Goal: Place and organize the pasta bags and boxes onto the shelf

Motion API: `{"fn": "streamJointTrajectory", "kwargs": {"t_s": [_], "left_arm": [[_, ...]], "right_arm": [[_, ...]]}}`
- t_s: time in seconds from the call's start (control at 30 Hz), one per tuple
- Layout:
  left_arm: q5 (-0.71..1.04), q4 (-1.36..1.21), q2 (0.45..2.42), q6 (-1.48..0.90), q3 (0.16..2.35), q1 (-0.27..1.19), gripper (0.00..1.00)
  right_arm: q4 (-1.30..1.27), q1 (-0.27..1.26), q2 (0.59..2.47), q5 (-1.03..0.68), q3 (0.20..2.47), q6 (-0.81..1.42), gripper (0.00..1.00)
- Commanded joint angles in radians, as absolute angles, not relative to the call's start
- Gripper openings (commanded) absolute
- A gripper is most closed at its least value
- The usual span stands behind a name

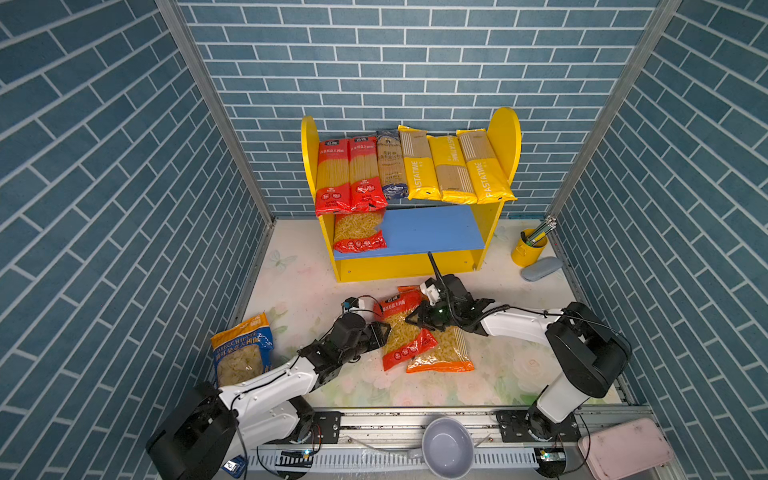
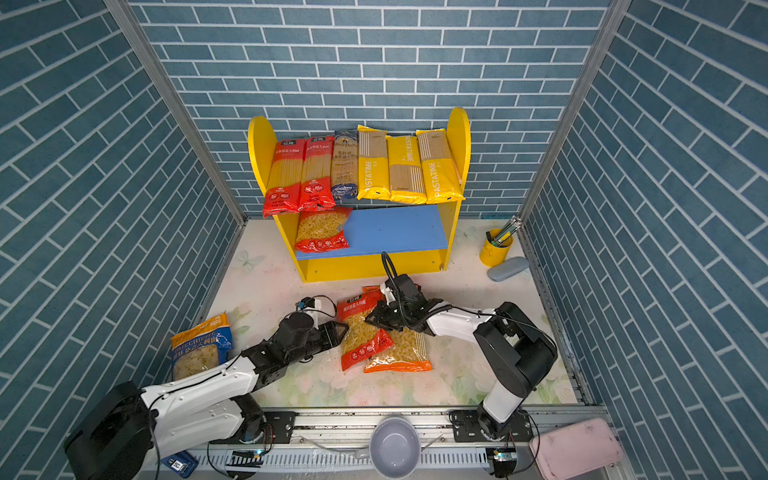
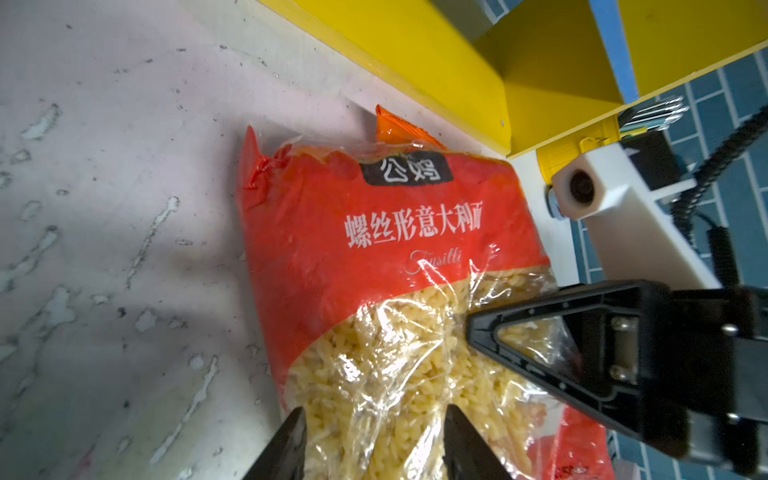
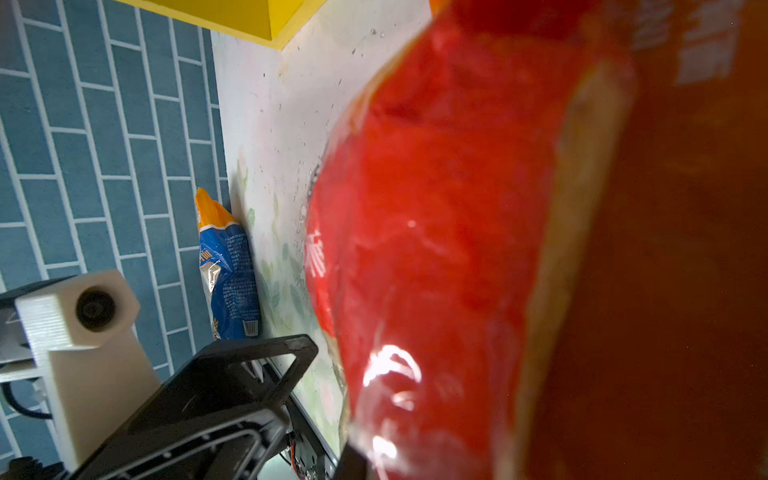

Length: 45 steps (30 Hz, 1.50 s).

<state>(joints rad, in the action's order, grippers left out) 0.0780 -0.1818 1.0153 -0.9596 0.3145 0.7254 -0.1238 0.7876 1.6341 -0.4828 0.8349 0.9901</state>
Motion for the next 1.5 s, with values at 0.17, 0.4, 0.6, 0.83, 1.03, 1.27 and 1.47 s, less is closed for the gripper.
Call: {"fn": "streamJointTrajectory", "kwargs": {"t_s": [0.17,0.4,0.6,0.83,1.03,1.27,1.47], "left_arm": [[-0.004,0.178,0.742,-0.947,0.37,0.721,0.58],[-0.046,0.411,0.646,-0.876,0.511,0.705,0.6],[-0.038,0.428,0.643,-0.874,0.542,0.704,0.6],[-0.015,0.394,0.662,-0.882,0.551,0.704,0.6],[0.02,0.36,0.744,-0.879,0.577,0.704,0.6],[0.049,0.261,0.814,-0.915,0.555,0.705,0.6],[0.054,0.228,0.863,-0.912,0.563,0.706,0.6]], "right_arm": [[0.025,0.789,1.416,-0.483,0.889,0.96,0.03],[0.129,0.723,1.305,-0.54,0.966,0.933,0.01],[0.108,0.641,1.302,-0.592,1.064,0.924,0.01],[-0.09,0.569,1.396,-0.625,1.144,0.963,0.0],[-0.234,0.515,1.481,-0.658,1.208,0.971,0.0],[-0.381,0.479,1.607,-0.645,1.253,0.991,0.0],[-0.504,0.473,1.723,-0.633,1.308,1.036,0.0]]}}
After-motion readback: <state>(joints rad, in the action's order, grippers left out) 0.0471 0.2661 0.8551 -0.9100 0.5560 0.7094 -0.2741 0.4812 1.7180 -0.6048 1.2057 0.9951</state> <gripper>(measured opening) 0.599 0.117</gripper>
